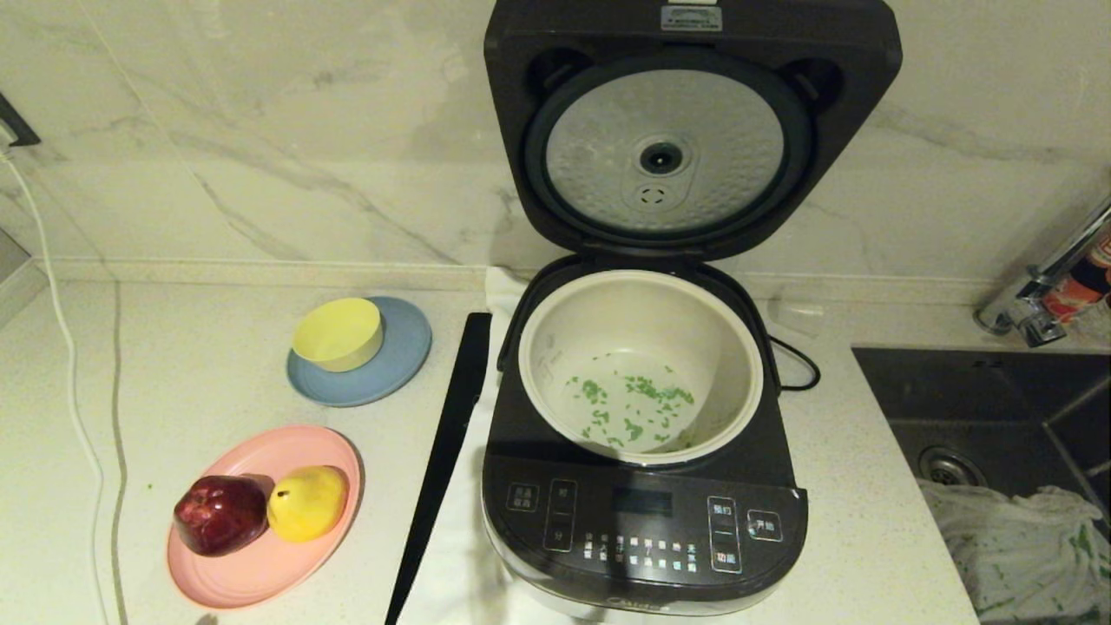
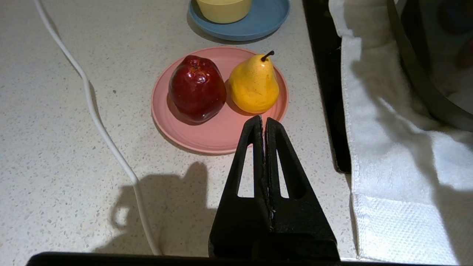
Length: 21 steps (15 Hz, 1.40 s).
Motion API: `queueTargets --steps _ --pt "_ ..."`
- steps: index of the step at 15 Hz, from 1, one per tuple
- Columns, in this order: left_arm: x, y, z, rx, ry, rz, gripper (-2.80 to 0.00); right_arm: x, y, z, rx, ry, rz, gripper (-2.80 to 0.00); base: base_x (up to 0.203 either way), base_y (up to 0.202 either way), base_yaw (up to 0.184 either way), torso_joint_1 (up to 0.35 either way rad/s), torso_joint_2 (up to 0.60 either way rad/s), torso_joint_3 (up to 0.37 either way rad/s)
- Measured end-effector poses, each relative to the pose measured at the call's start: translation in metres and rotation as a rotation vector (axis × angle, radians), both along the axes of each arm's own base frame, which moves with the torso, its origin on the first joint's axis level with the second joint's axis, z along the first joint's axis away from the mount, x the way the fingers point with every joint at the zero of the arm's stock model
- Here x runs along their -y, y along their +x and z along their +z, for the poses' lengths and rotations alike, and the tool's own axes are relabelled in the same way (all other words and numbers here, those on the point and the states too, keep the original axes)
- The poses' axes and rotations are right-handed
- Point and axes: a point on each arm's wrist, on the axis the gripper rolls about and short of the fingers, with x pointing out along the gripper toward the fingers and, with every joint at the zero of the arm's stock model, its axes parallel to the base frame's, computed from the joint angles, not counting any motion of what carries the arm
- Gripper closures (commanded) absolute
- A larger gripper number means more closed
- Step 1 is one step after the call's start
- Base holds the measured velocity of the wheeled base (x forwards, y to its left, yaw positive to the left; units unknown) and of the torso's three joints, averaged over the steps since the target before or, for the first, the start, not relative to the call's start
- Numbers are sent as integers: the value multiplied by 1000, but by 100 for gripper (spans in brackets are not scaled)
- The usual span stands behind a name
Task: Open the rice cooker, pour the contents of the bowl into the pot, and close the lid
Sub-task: Fill a bowl with water from the tap, then pour the water from the bowl into the rice cooker
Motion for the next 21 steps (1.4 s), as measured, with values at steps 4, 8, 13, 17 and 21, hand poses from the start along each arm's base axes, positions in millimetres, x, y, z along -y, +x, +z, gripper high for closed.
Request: queueTargets --steps 4,8,13,17,21 --pt "0 0 0 0 0 0 0 -48 -1 14 -45 19 116 0 0 0 0 0 0 0" --pt "0 0 0 0 0 0 0 -116 -1 43 -78 -34 247 0 0 0 0 0 0 0" --pt "0 0 0 0 0 0 0 -214 -9 93 -55 -187 448 0 0 0 0 0 0 0" --pt "0 0 0 0 0 0 0 -286 -23 124 -12 -287 636 0 0 0 0 0 0 0" --pt "0 0 0 0 0 0 0 -342 -38 155 68 -343 792 0 0 0 0 0 0 0"
